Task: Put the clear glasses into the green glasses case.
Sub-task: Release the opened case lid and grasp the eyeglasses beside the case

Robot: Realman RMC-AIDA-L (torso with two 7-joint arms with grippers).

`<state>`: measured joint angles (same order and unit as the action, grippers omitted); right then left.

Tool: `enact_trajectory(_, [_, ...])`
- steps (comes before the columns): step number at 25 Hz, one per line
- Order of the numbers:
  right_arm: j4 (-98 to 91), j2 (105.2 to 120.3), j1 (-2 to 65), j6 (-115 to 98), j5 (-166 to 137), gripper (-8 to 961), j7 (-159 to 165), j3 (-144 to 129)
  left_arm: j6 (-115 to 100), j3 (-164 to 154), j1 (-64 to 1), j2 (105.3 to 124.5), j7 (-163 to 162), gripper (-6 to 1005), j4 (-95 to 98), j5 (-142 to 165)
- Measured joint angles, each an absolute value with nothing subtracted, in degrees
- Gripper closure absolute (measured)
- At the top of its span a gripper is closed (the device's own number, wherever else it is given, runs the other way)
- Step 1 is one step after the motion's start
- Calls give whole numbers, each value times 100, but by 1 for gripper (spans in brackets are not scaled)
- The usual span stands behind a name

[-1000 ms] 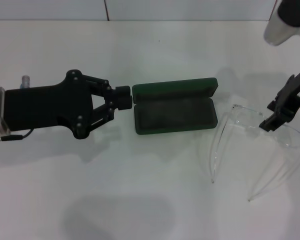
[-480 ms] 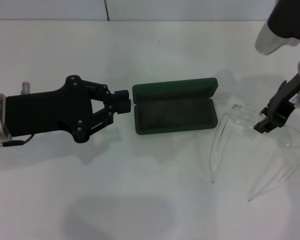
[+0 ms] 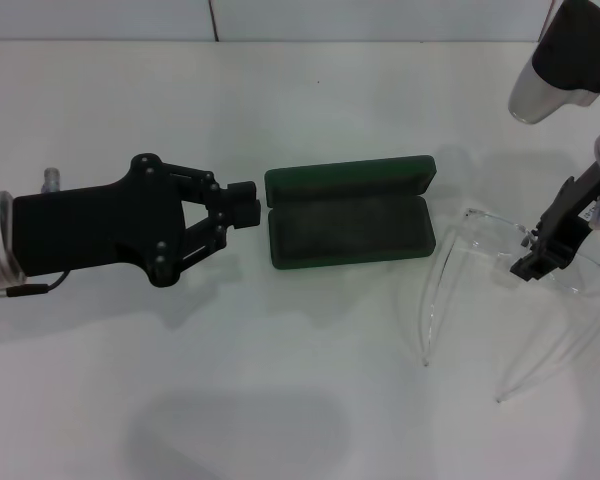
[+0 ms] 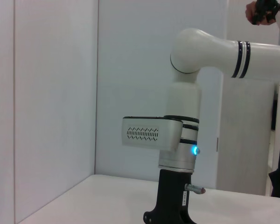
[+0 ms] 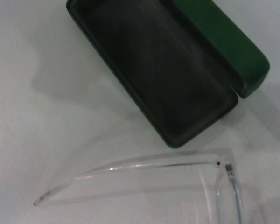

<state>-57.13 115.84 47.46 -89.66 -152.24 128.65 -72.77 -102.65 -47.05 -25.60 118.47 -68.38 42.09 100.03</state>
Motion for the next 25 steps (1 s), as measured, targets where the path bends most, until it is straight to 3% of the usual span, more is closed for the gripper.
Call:
enact_trajectory(13, [-5712,11584,4731,-8844,-15239,594,12867,-7280,-10157,-4711,-2548,11869,-6758,883,4149,10010])
enact_trajectory(25, [-5718,11575,4728,-8841,-15213,764,12854,-7286,-10149,-4685,-2549,11870,-6711,887,4070,10011])
